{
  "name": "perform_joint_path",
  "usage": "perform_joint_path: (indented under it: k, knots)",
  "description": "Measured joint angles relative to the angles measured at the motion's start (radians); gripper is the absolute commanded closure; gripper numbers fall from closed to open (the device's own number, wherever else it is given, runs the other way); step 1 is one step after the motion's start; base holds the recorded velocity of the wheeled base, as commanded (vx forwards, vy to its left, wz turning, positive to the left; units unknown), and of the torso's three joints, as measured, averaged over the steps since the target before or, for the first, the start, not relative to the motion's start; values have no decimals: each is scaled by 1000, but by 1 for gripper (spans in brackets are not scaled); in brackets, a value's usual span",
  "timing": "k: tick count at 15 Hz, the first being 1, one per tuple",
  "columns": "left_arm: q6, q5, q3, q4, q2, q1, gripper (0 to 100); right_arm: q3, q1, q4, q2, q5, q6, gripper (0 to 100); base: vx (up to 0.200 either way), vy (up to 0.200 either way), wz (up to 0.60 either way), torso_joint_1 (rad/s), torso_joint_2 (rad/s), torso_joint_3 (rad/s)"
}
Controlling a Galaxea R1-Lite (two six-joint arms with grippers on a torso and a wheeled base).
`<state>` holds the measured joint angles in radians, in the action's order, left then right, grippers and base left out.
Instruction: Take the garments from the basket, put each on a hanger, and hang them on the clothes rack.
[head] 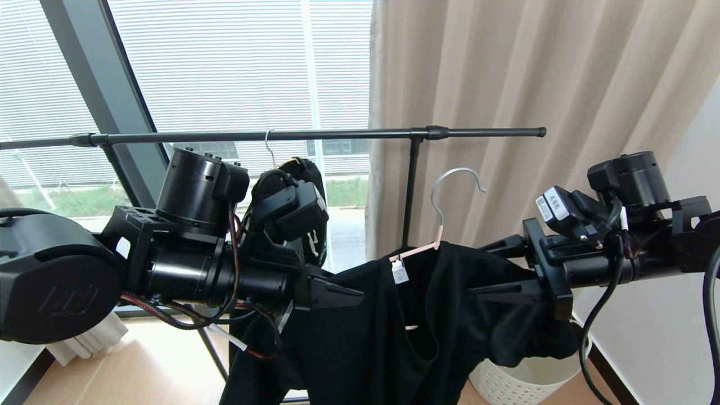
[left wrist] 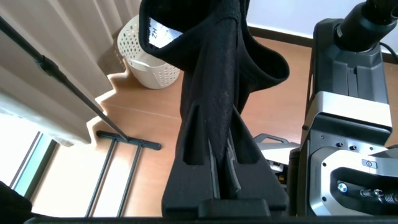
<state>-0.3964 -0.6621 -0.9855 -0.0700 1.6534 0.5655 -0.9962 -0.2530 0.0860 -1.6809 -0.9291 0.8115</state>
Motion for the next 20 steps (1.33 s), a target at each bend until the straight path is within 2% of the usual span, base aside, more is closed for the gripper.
perform_joint_path:
  k: [4, 13, 18, 19, 20]
  knots:
    - [1, 0, 31, -1, -37, -18, 100, -2, 32, -34, 3, -1, 0, 0, 0, 0, 0, 0, 0, 0]
    - [7, -2, 159, 0, -271, -181, 100, -1, 58, -43, 7, -2, 0, 0, 0, 0, 0, 0, 0, 0]
    - [26, -4, 175, 2, -341, -197, 100, -12, 98, -115, -38, 0, -2, 0, 0, 0, 0, 0, 0, 0]
    - [26, -4, 176, 1, -346, -197, 100, -13, 102, -125, -48, 0, -3, 100, 0, 0, 0, 0, 0, 0]
    - [26, -4, 176, 1, -349, -197, 100, -17, 106, -128, -56, 1, -11, 100, 0, 0, 0, 0, 0, 0]
